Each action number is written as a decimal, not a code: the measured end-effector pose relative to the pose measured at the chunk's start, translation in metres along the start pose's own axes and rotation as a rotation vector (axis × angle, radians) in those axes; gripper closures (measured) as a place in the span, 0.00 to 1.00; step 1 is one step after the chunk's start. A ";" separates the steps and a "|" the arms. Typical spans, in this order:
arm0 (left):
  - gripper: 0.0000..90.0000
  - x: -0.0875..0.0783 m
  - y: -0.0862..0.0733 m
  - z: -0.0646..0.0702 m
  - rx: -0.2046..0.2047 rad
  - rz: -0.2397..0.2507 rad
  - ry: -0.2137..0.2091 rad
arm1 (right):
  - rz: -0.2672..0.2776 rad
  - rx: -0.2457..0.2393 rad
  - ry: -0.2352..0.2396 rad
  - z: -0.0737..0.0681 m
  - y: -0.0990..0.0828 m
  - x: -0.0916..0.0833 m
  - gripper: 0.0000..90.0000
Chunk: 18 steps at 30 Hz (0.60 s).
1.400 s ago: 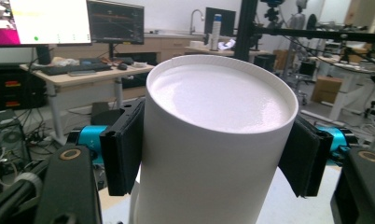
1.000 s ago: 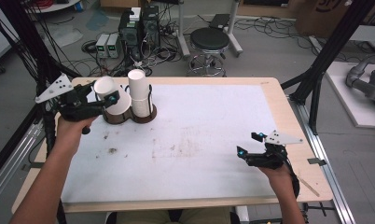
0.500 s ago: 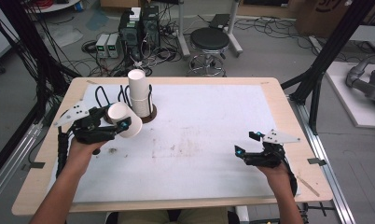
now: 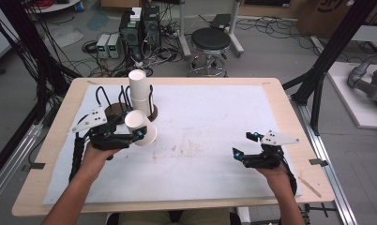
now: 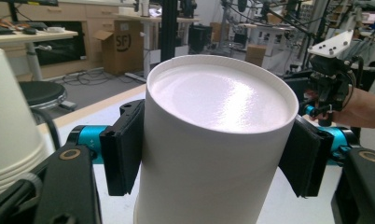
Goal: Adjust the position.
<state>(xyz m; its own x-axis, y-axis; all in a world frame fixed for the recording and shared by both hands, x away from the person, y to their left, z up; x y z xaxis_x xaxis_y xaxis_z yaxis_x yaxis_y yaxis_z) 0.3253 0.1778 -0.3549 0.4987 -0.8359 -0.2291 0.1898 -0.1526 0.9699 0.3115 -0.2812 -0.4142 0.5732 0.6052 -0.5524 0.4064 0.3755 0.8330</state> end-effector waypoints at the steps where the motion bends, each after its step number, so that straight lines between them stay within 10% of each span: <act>1: 0.35 0.004 -0.001 0.002 0.003 -0.005 -0.011 | 0.000 -0.001 0.027 -0.002 0.001 0.001 0.18; 18: 0.35 0.036 -0.010 0.019 0.026 -0.026 -0.120 | 0.011 -0.056 0.188 -0.026 0.013 0.015 0.18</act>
<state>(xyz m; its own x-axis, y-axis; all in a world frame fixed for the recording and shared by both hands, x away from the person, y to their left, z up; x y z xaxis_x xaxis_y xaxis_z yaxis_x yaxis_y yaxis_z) 0.3256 0.1393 -0.3717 0.3884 -0.8884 -0.2446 0.1786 -0.1879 0.9658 0.3069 -0.2489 -0.4105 0.4318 0.7280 -0.5326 0.3578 0.4038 0.8420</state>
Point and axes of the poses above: each handheld gripper's, and its own axes: x roughly forward along the jaws, y roughly out of its top, z roughly to its right, the point moved 2 cm from there along x, roughly forward along the jaws, and after that the axes turned 7 degrees about -z, right-handed, at the moved point
